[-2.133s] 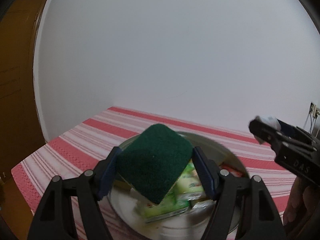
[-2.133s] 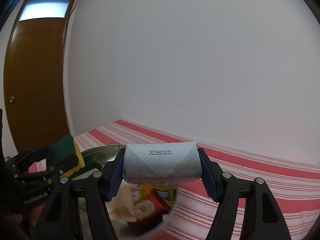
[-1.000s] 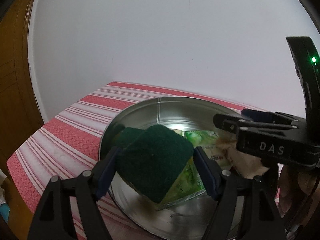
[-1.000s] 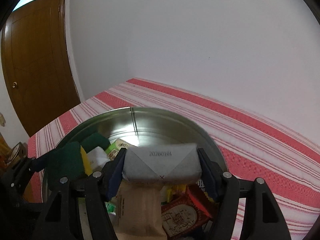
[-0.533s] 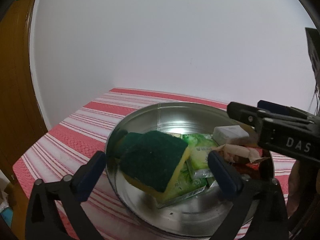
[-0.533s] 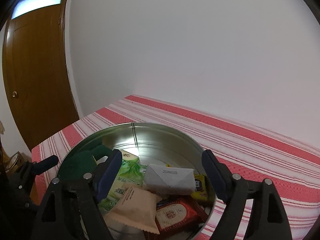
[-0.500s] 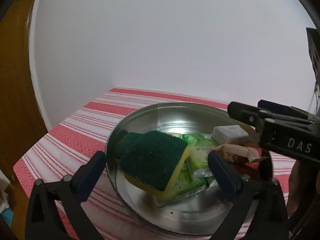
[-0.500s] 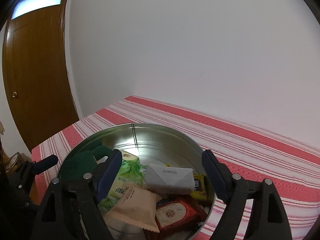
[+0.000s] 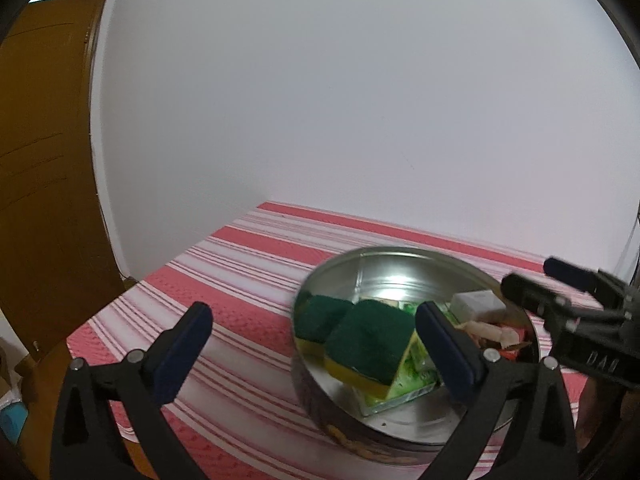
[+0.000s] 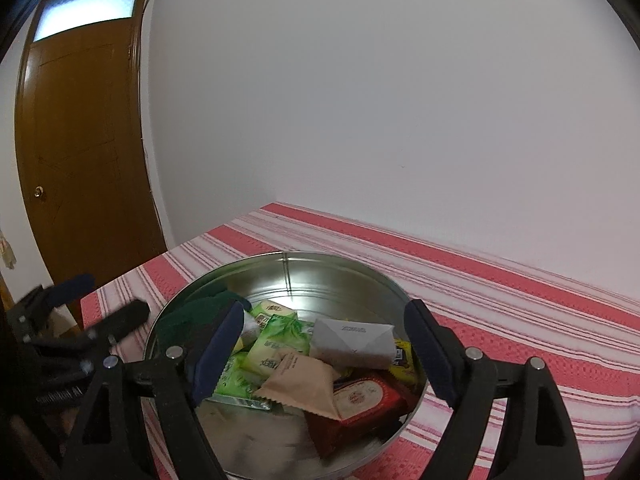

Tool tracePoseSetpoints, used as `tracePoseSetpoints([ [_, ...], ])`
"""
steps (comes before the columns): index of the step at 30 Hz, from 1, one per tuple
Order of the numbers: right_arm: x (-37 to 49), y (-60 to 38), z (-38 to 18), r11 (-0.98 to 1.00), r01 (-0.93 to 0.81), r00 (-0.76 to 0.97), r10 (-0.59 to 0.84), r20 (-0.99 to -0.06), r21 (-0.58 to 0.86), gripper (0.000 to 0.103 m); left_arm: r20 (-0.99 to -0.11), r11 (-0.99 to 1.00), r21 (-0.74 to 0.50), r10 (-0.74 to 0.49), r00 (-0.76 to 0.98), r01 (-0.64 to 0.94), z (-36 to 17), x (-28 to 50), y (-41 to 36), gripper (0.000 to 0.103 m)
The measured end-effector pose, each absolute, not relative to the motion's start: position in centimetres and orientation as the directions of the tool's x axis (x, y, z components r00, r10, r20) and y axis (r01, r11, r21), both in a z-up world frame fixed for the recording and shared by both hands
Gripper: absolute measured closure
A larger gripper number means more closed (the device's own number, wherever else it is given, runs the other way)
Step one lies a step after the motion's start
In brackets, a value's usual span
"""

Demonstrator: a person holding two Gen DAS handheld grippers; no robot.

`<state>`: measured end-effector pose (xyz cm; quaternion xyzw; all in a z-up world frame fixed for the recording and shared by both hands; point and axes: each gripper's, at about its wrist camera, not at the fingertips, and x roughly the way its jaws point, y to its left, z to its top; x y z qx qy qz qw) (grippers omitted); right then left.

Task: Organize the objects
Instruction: 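Open both grippers to drop the sponge and paper packet into the tin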

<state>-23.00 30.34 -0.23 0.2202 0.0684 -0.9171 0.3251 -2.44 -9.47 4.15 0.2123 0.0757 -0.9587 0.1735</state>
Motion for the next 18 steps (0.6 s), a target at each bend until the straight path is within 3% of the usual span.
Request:
tracePoseSetpoints([
  [18, -22.58, 30.12, -1.01, -0.765, 0.644, -0.671, -0.576, -0.466, 0.017, 0.018, -0.426, -0.925, -0.067, -0.312, -0.849, 0.374, 3.87, -1.9, -9.75, 0.0],
])
